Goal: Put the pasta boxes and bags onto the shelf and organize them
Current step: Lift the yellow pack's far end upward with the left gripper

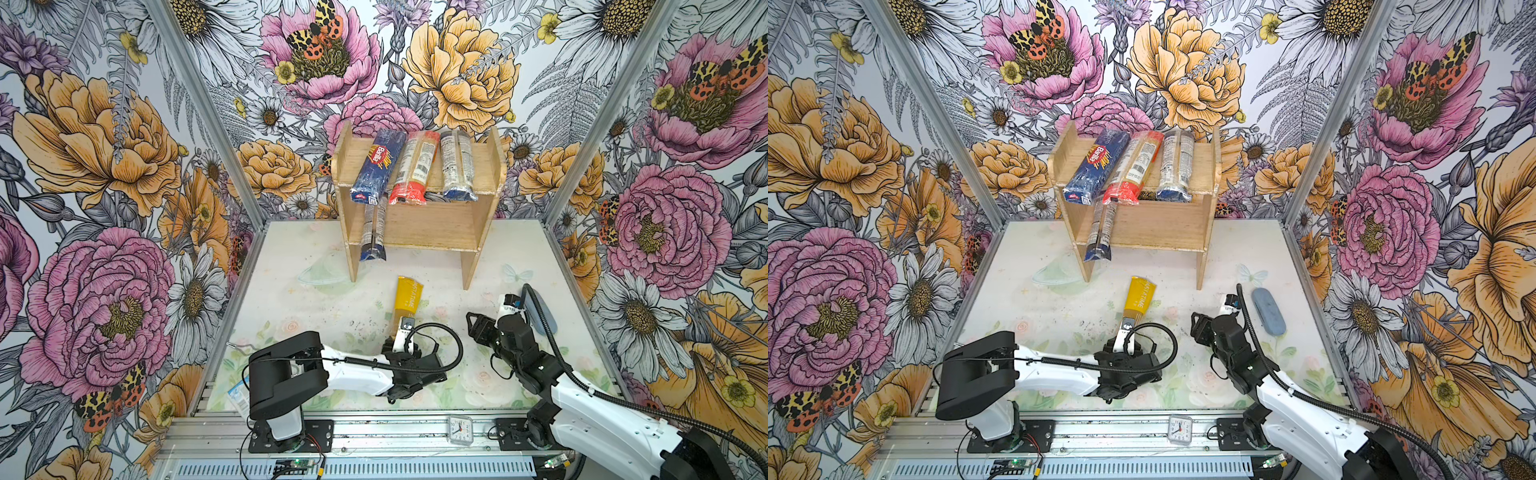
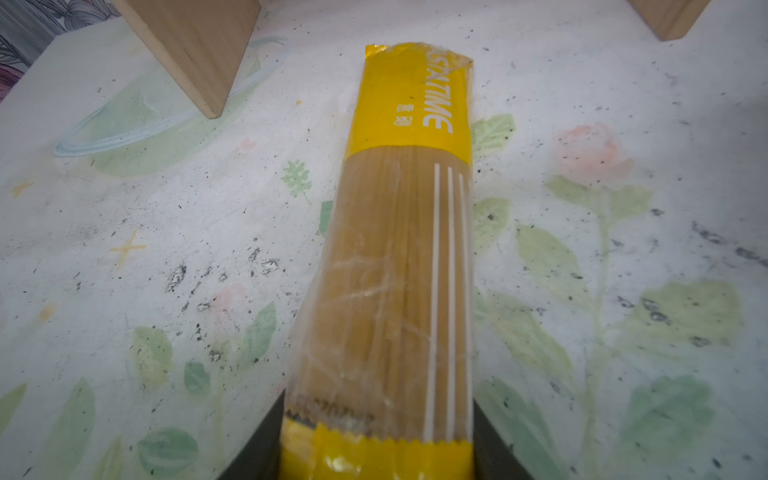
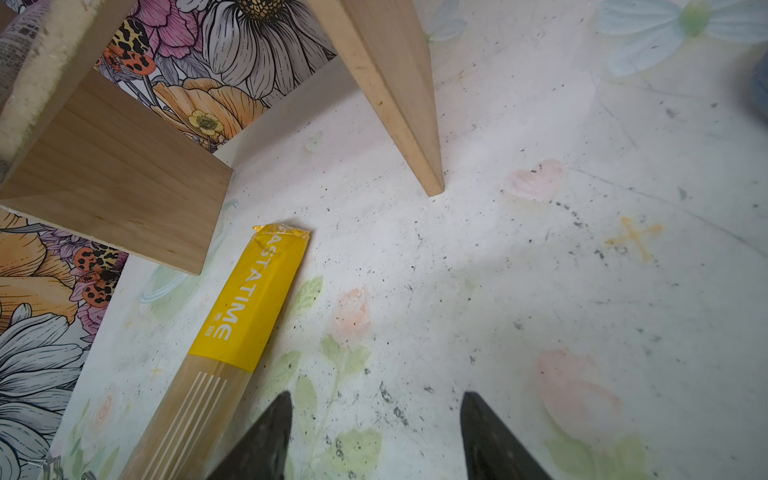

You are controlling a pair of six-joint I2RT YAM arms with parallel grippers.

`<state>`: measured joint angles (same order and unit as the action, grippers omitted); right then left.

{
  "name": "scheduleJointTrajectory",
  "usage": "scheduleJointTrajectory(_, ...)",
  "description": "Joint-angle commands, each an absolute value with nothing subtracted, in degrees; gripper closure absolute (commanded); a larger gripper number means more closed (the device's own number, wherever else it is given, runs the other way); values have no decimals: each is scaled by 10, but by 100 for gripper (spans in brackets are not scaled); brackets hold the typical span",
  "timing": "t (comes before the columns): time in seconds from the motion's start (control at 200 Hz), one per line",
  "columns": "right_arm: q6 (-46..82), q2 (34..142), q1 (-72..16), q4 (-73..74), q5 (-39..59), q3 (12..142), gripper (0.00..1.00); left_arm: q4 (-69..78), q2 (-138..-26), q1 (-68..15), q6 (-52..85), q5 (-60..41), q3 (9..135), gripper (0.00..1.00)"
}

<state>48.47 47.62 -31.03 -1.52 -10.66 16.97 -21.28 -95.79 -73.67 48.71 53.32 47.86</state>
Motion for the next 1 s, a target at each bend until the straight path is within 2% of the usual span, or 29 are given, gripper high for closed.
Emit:
scheduleJointTrajectory(0.0, 484, 477, -304, -16, -105, 189, 35, -194, -916, -737, 458, 572, 484, 86)
scheduleJointTrajectory(0.215, 483, 476, -303, -16, -105, 188, 35, -186, -890, -738, 448, 559, 479, 99)
scheduleJointTrajectory(0.696, 485, 477, -302, -16, -105, 184, 34, -130, -839, -729, 404, 503, 447, 100)
scheduleJointTrajectory(0.996, 485, 476, -302, -16, -105, 181, 34, -112, -788, -726, 396, 505, 425, 100)
